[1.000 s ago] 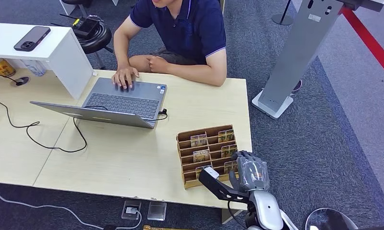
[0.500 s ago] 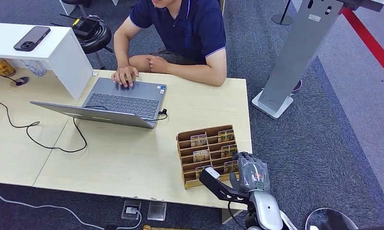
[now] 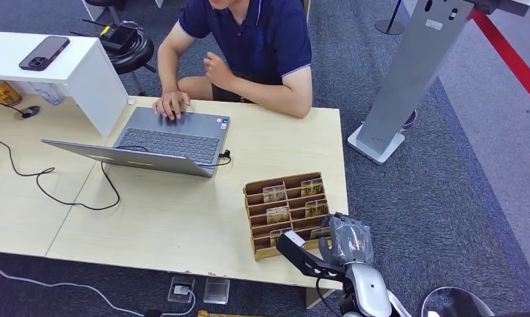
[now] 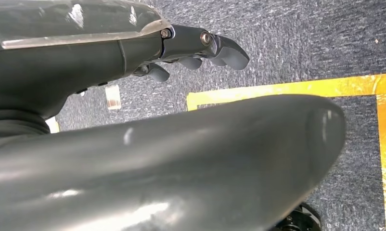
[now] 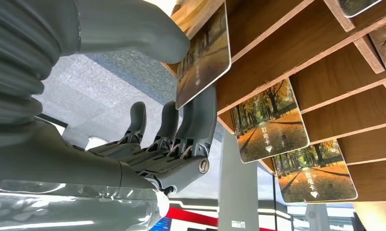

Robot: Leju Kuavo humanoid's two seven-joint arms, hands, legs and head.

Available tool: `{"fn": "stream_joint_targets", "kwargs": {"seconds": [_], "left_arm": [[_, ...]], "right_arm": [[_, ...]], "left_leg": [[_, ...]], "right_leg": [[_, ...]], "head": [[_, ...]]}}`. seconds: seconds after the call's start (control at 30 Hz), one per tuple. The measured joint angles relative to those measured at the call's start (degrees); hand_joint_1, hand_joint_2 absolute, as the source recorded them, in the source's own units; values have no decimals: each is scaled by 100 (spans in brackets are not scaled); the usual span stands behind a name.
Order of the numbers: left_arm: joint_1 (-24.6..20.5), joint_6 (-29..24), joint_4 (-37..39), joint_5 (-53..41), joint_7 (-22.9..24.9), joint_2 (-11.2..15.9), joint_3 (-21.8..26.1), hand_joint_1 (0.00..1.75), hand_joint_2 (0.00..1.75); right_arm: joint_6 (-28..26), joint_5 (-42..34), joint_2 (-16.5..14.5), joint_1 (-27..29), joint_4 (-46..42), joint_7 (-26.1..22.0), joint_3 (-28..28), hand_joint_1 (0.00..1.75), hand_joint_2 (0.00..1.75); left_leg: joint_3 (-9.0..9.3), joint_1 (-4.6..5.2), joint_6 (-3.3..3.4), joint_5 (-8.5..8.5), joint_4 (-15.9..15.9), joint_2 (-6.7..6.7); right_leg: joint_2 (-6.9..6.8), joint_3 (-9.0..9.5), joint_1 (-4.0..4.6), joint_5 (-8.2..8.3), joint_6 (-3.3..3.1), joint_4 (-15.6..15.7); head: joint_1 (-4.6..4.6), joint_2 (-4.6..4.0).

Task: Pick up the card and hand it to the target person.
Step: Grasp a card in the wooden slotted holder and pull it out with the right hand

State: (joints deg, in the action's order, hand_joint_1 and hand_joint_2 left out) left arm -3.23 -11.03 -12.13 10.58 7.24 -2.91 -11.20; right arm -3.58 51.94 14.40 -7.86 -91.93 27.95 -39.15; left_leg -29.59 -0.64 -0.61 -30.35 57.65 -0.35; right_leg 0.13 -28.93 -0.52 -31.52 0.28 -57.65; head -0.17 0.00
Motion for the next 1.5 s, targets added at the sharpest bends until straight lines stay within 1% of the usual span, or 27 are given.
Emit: {"fn": "stream_joint_targets", "kwargs": {"seconds": [0.2, 0.33, 0.47, 0.6, 0.63, 0.83, 1.03, 1.43, 1.5], "left_arm": [[0, -3, 0, 33, -3, 0, -28, 0, 0], [1, -6, 0, 55, -5, 0, -35, 0, 0], [1, -25, 0, 81, -13, 0, -39, 0, 0], [1, -40, 0, 87, -18, 0, -43, 0, 0], [1, -43, 0, 90, -18, 0, -44, 0, 0], [1, 12, 0, 144, -18, 0, -45, 0, 0], [0, -84, 0, 202, -91, 0, -45, 0, 0], [0, -45, 0, 246, -99, 0, -47, 0, 0], [2, -26, 0, 292, -119, 0, -47, 0, 0]], "right_arm": [[0, -37, 2, -1, 13, -20, 0, 110, 175], [-7, -61, 2, -3, 29, -30, 0, 130, 175], [-58, -131, 2, -12, 36, -47, 0, 141, 175], [-92, -141, 2, -16, 51, -66, 0, 168, 175], [-98, -142, 2, -17, 54, -69, 0, 172, 175], [-109, -145, 2, -24, 56, -74, 1, 171, 175], [-153, -150, 11, -17, 56, -57, 3, 171, 175], [-268, -119, 68, 3, -50, -74, 15, 171, 175], [-308, 57, 128, -7, -401, -98, 58, 171, 175]], "left_leg": [[0, 0, 0, 0, 0, 0], [0, 0, 0, 0, 0, 0], [1, 0, 0, 0, 0, 0], [2, 0, 0, 0, 0, 0], [2, 0, 0, 0, 0, 0], [2, 0, 0, 0, 0, 0], [2, 0, 0, 0, 0, 0], [1, 0, 0, 0, 0, 1], [1, 0, 0, 0, 1, 1]], "right_leg": [[0, 0, 0, 0, 0, 0], [0, 0, 0, 0, 0, 0], [0, 1, 0, 0, 0, 0], [0, 2, 0, 0, 0, 0], [0, 2, 0, 0, 0, 0], [0, 1, 0, 0, 0, 0], [0, 1, 0, 0, 0, 0], [1, 0, 0, 0, 0, 0], [1, 0, 0, 0, 0, 0]], "head": [[1, 0], [2, 0], [1, 0], [1, 0], [1, 0], [1, 0], [0, 0], [13, 0], [5, 0]]}}
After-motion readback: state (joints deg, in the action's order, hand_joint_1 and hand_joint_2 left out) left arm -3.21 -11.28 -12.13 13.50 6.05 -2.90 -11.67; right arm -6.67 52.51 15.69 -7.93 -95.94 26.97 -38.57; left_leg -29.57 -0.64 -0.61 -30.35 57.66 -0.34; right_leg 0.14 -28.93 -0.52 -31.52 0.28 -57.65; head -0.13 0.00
